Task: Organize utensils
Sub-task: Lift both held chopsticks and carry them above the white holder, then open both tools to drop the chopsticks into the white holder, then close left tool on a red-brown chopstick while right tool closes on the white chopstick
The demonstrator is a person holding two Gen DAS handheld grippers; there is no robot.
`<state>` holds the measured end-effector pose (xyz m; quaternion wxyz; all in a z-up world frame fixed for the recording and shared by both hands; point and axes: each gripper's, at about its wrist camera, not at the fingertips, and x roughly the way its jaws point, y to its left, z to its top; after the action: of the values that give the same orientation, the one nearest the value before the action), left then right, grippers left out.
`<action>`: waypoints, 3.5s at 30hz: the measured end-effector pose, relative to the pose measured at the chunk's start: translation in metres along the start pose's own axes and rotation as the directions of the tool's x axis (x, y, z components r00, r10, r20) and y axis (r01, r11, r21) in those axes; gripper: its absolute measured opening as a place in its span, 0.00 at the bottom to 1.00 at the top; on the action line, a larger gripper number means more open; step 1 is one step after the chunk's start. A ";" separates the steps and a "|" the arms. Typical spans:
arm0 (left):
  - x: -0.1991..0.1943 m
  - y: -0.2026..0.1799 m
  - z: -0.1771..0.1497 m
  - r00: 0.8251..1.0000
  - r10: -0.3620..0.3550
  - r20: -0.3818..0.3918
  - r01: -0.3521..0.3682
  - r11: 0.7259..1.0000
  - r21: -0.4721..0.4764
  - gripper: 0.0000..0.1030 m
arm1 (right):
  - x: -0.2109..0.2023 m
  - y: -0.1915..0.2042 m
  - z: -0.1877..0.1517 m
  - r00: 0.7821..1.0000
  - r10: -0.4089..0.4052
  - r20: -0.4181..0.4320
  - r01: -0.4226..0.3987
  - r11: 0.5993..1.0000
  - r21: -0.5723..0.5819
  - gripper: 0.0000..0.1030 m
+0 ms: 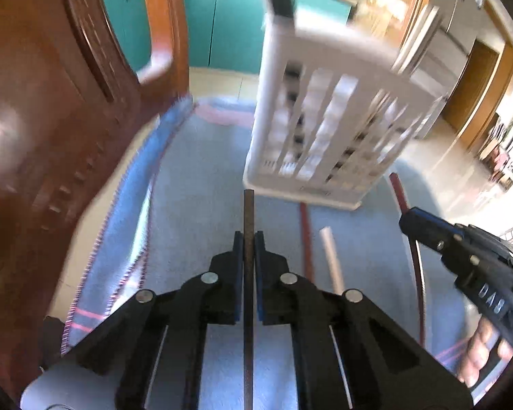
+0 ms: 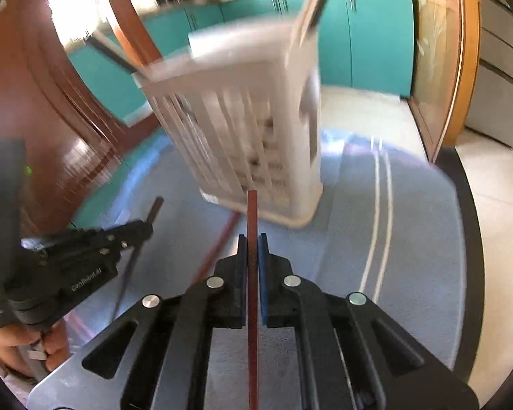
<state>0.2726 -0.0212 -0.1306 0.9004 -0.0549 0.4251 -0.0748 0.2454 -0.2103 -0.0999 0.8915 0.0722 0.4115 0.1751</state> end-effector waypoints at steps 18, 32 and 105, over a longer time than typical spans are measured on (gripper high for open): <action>-0.226 0.005 0.109 0.781 -0.185 0.597 0.222 0.975 0.012 0.07 | -0.178 -0.014 0.105 0.818 0.311 0.484 -0.350 0.937 -0.011 0.06; -0.110 0.005 0.151 0.816 -0.058 0.574 0.176 0.973 -0.152 0.07 | -0.139 -0.025 0.124 0.804 0.033 0.593 -0.039 0.999 -0.004 0.06; 0.044 -0.037 -0.041 0.991 0.102 -0.091 -0.085 0.981 0.176 0.43 | 0.043 -0.034 -0.026 0.977 -0.154 -0.146 0.172 0.977 0.124 0.10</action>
<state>0.2649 -0.0672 -0.1837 0.8821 0.0468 0.4633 -0.0714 0.2599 -0.2261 -0.1568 0.8659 0.0865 0.4866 0.0773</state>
